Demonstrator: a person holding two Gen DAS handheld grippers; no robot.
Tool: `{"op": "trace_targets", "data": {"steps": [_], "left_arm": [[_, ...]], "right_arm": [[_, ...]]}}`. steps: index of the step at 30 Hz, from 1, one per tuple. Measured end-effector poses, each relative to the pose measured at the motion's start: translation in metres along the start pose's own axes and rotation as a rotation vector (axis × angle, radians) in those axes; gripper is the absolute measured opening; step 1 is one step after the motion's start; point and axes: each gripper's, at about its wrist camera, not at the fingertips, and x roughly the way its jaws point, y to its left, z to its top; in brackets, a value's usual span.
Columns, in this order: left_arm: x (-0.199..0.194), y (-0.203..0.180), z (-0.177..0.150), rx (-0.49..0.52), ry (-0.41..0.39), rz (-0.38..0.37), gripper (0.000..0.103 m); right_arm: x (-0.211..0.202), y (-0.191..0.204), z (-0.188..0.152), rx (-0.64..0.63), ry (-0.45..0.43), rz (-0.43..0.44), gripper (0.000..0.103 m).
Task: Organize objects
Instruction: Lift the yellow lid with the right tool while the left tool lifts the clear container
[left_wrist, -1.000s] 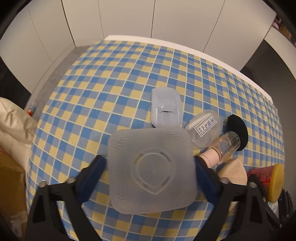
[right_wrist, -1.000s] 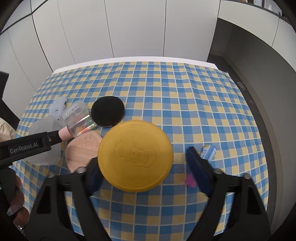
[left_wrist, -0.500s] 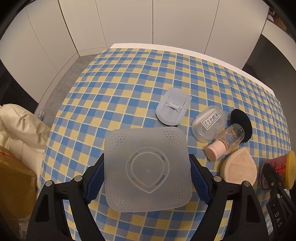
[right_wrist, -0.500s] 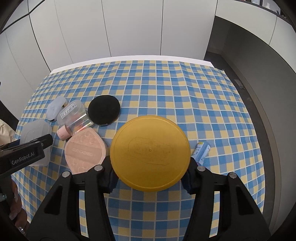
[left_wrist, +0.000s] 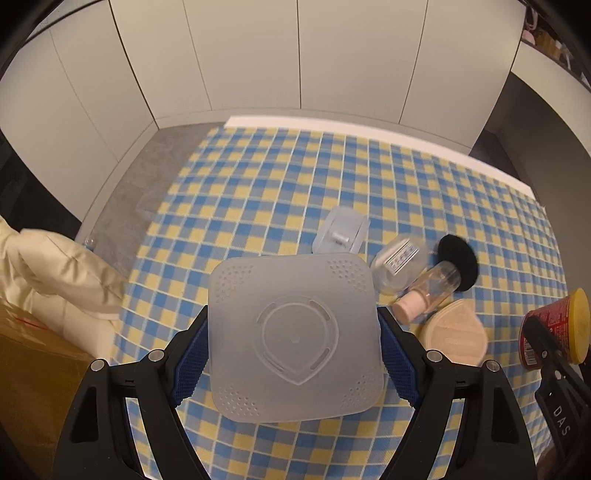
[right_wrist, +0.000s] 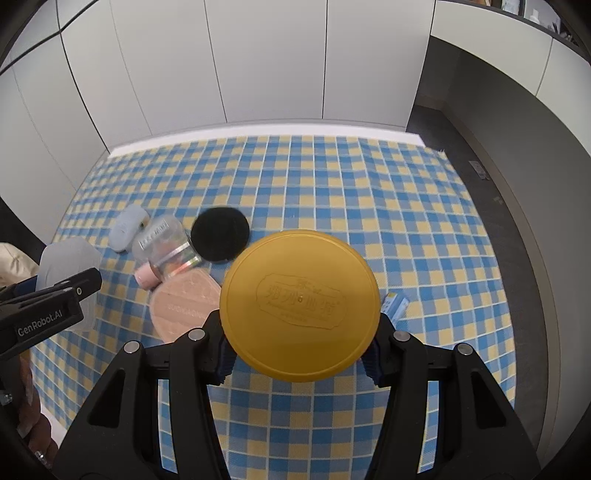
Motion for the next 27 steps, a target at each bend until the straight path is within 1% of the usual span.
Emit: {"op": "trace_targets", "data": {"steps": [5, 8, 14, 20, 23, 27], "left_arm": [[-0.032, -0.001, 0.011, 0.011, -0.034, -0.011, 0.084], [-0.055, 0.0, 0.024, 0.007, -0.054, -0.018, 0.084], [-0.113, 0.004, 0.043, 0.006, -0.131, -0.026, 0.084], [-0.173, 0.01, 0.056, 0.001, -0.197, -0.033, 0.084], [-0.2, 0.013, 0.06, 0.0, -0.221, -0.038, 0.084], [-0.224, 0.015, 0.063, 0.001, -0.237, -0.048, 0.084]], "right_arm": [[-0.027, -0.001, 0.017, 0.006, -0.014, 0.003, 0.056], [-0.049, 0.0, 0.03, -0.001, -0.029, 0.002, 0.056], [-0.108, 0.001, 0.061, -0.016, -0.082, 0.004, 0.056], [-0.159, 0.0, 0.082, -0.013, -0.125, 0.024, 0.056], [-0.185, 0.001, 0.09, -0.011, -0.141, 0.028, 0.056], [-0.218, 0.004, 0.098, -0.02, -0.174, 0.026, 0.056]]}}
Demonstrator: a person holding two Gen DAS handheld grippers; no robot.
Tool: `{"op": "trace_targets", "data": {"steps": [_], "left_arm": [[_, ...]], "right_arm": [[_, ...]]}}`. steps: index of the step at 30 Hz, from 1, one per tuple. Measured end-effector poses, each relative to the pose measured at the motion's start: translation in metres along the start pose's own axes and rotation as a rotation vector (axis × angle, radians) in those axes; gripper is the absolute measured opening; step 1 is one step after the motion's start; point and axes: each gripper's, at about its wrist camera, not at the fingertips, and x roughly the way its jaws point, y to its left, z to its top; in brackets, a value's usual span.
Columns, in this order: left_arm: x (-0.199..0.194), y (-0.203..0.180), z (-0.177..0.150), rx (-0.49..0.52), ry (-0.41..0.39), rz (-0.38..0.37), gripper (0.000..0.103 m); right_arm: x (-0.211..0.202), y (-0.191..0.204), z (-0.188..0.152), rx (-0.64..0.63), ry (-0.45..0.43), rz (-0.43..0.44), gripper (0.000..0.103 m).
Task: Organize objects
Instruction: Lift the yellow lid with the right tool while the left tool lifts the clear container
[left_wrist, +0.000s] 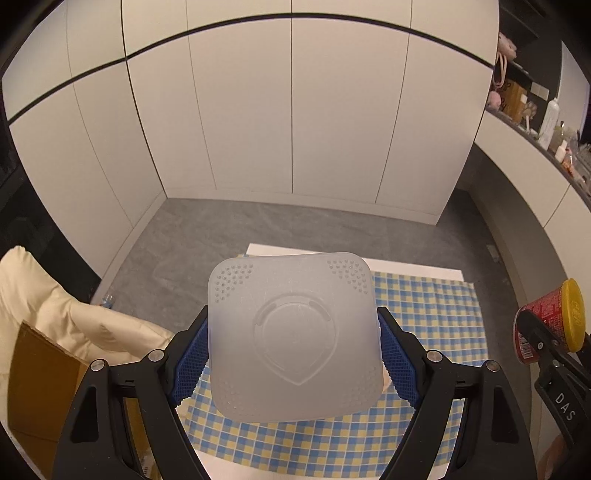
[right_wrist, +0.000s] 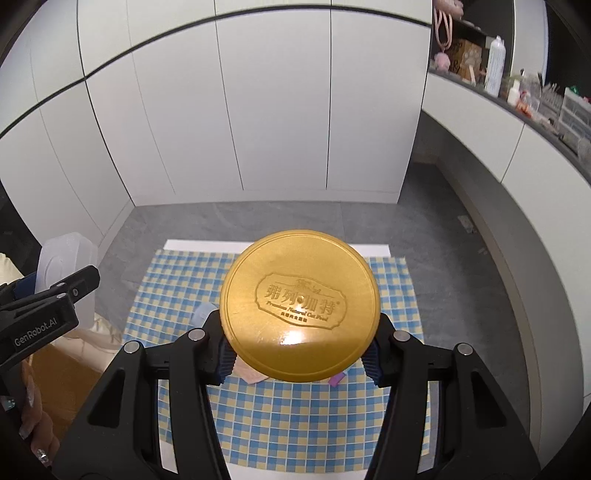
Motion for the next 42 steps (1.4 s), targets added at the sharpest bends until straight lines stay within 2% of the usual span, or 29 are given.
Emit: {"op": "trace_targets", "data": {"steps": [14, 23, 42], "left_arm": [[-0.079, 0.004, 0.015, -0.017, -0.058, -0.018, 0.084], [-0.115, 0.011, 0.015, -0.011, -0.089, -0.019, 0.084], [-0.146, 0.033, -0.005, -0.021, -0.113, -0.005, 0.084]], "right_arm": [[-0.09, 0.023, 0.033, -0.024, -0.067, 0.008, 0.056], [-0.133, 0.037, 0.033, -0.07, -0.092, -0.005, 0.056], [-0.149, 0.049, 0.017, -0.101, -0.079, -0.012, 0.056]]}}
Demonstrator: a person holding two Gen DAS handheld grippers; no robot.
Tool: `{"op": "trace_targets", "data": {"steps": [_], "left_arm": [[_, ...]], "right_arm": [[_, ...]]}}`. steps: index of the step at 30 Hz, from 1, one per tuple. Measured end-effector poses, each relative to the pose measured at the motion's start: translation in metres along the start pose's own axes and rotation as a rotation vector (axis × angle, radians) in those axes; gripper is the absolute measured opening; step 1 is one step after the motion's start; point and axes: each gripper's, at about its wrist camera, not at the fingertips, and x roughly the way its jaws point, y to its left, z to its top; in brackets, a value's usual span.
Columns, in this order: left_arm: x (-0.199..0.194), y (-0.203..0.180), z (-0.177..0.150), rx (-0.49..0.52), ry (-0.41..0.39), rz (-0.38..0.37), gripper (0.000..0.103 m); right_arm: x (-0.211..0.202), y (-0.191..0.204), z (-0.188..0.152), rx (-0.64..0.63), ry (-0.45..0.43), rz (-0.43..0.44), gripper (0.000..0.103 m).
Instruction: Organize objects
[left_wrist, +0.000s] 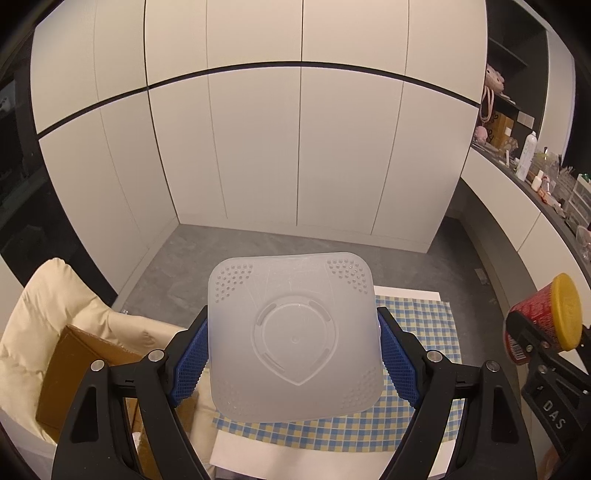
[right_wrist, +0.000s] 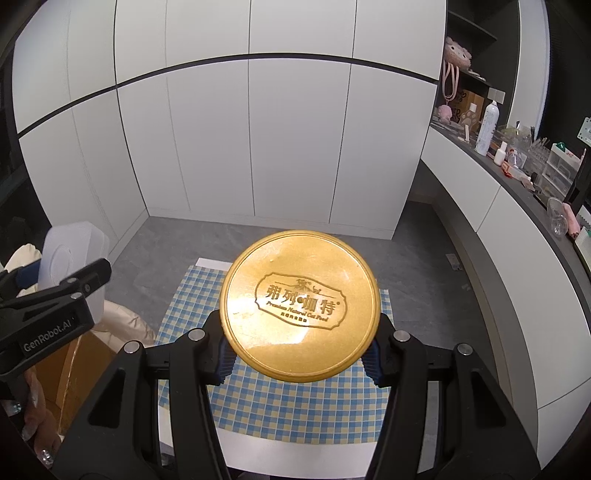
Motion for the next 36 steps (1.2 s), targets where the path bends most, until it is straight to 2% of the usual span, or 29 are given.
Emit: {"op": "trace_targets", "data": {"steps": [10, 21, 36], "left_arm": [[-0.04, -0.001, -0.031, 0.042, -0.047, 0.01, 0.084], [-0.07, 0.011, -0.074, 0.046, -0.02, -0.042, 0.084], [-0.097, 0.042, -0.139, 0.025, -0.007, -0.025, 0.084]], "right_arm": [[-0.012, -0.003, -0.023, 0.018, 0.024, 0.011, 0.056], [-0.04, -0.003, -0.062, 0.016, 0.02, 0.005, 0.056], [-0.085, -0.002, -0.127, 0.031, 0.028, -0.018, 0.056]]}}
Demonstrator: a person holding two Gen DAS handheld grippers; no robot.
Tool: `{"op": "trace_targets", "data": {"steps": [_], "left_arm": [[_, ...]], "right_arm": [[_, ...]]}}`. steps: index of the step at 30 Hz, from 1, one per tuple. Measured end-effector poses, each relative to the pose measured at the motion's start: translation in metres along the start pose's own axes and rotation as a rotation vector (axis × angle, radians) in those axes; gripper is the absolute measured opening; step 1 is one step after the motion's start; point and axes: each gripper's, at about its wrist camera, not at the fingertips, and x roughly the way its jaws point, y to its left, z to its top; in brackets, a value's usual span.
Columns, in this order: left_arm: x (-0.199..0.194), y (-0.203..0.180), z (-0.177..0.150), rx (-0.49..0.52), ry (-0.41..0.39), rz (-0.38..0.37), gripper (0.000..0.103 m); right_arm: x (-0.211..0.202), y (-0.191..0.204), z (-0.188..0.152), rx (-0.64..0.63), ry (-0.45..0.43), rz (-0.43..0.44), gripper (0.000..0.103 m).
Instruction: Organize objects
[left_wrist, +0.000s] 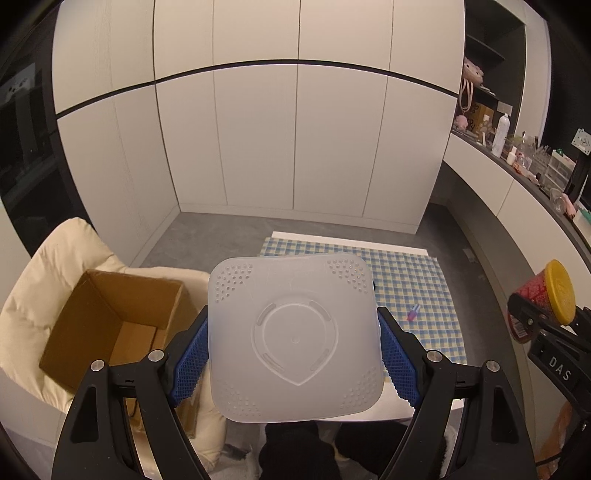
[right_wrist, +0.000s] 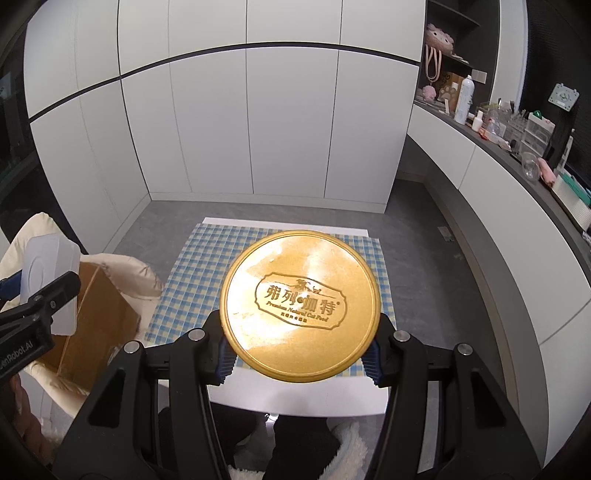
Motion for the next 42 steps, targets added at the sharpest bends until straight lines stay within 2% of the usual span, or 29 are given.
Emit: {"op": "trace_targets", "data": {"steps": [9, 17, 25, 31, 42], "left_arm": [[-0.023, 0.011, -0.024, 0.027, -0.043, 0.066, 0.084], [-0.031, 0.024, -0.053, 0.027, -0.021, 0.064, 0.084], [-0.034, 0.036, -0.078, 0.017, 0.017, 0.045, 0.084], [-0.035, 0.043, -0.1, 0.015, 0.06, 0.035, 0.084], [-0.043, 0.055, -0.106, -0.002, 0.06, 0.039, 0.084]], "right_arm": [[-0.017, 0.008, -0.036, -0.014, 0.028, 0.024, 0.056], [-0.022, 0.008, -0.075, -0.019, 0.055, 0.04, 0.056], [-0.033, 0.011, -0.101, -0.005, 0.102, 0.078, 0.056], [-0.049, 0.016, -0.119, -0.033, 0.102, 0.094, 0.056], [-0.054, 0.024, -0.127, -0.04, 0.11, 0.106, 0.056]]}}
